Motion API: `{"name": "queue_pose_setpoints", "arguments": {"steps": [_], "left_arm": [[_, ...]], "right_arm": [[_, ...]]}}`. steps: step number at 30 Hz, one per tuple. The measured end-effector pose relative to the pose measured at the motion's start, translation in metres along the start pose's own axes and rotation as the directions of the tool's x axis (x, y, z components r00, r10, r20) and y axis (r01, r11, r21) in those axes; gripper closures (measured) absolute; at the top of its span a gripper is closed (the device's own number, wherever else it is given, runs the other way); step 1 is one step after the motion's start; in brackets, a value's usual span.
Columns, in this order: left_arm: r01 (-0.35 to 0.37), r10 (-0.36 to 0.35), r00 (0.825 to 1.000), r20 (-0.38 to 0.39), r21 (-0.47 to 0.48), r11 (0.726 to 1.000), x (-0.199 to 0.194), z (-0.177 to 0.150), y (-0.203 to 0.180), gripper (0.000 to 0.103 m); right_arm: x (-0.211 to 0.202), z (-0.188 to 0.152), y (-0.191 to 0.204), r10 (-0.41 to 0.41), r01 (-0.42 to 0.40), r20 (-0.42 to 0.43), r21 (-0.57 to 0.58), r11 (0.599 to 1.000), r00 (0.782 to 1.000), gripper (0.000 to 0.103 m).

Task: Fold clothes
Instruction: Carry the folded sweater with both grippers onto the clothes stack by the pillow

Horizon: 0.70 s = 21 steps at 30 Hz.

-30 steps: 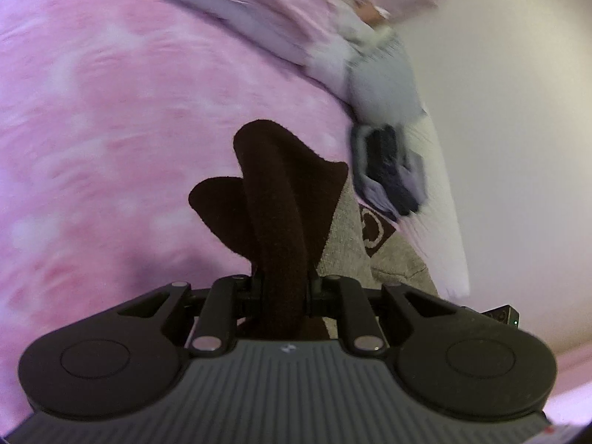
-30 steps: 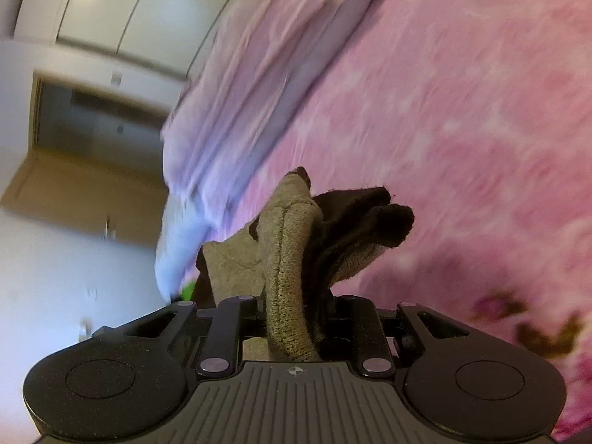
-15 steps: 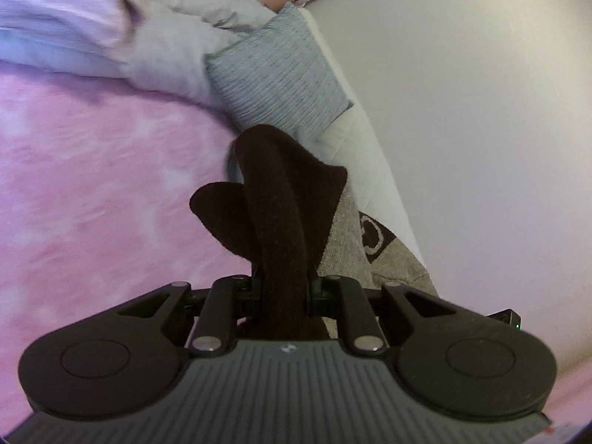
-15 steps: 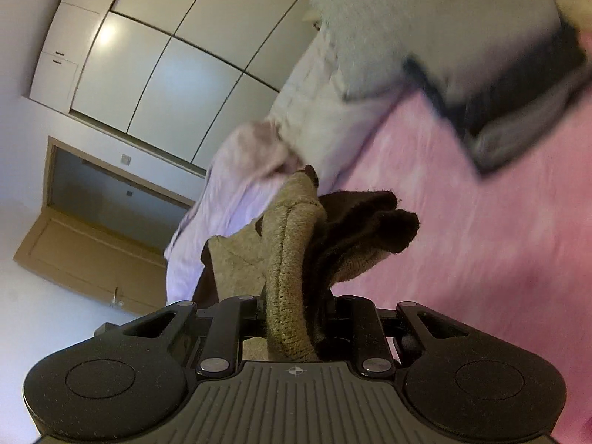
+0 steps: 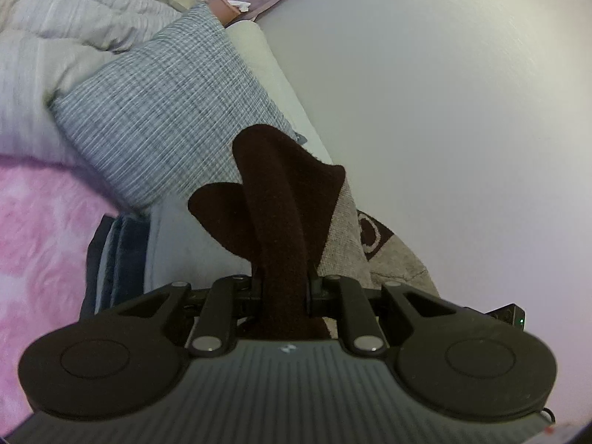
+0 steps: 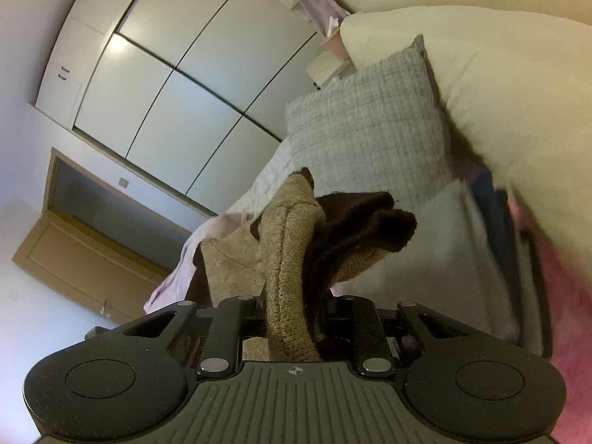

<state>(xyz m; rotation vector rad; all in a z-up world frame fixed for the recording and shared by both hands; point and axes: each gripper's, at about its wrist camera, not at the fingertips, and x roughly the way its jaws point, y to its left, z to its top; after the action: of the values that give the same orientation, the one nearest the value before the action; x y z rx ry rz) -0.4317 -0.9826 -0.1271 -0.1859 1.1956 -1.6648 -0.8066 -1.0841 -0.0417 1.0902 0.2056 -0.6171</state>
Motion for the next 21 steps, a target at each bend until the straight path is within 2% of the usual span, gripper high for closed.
{"name": "queue_pose_setpoints", "arguments": {"steps": [4,8,11,14,17,19,20,21], "left_arm": [[-0.029,0.029,1.000,-0.006,-0.004,1.000,0.039,0.010,0.014,0.090],[-0.058,0.058,0.998,-0.037,-0.015,0.998,0.066,0.006,0.038,0.090],[-0.081,0.080,0.995,-0.056,-0.012,0.997,0.083,-0.003,0.060,0.090],[-0.088,0.089,0.995,-0.033,0.028,0.996,0.089,-0.017,0.075,0.090],[-0.087,0.087,0.996,-0.005,0.027,0.996,0.089,-0.022,0.091,0.084],[-0.102,0.102,0.995,-0.010,0.031,0.994,0.086,-0.019,0.095,0.075],[-0.134,0.134,0.991,-0.004,0.043,0.990,0.082,-0.015,0.094,0.072],[-0.166,0.166,0.986,0.004,0.047,0.985,0.076,-0.012,0.092,0.069]], "right_arm": [[0.019,0.033,-0.040,0.020,-0.021,-0.018,-0.016,1.000,1.000,0.086],[0.040,0.044,-0.083,0.019,-0.019,-0.043,0.012,1.000,0.999,0.085],[0.054,0.037,-0.116,0.019,-0.016,-0.060,0.042,0.999,0.998,0.085],[0.072,0.026,-0.146,0.002,0.002,-0.074,0.059,0.998,0.997,0.084],[0.080,0.013,-0.163,-0.105,0.108,-0.048,0.065,0.992,0.993,0.075],[0.076,0.007,-0.173,-0.098,0.098,-0.007,0.123,0.988,0.995,0.074],[0.071,0.006,-0.173,-0.108,0.104,0.019,0.139,0.985,0.994,0.069],[0.064,0.005,-0.168,-0.144,0.136,0.047,0.138,0.981,0.988,0.059]]}}
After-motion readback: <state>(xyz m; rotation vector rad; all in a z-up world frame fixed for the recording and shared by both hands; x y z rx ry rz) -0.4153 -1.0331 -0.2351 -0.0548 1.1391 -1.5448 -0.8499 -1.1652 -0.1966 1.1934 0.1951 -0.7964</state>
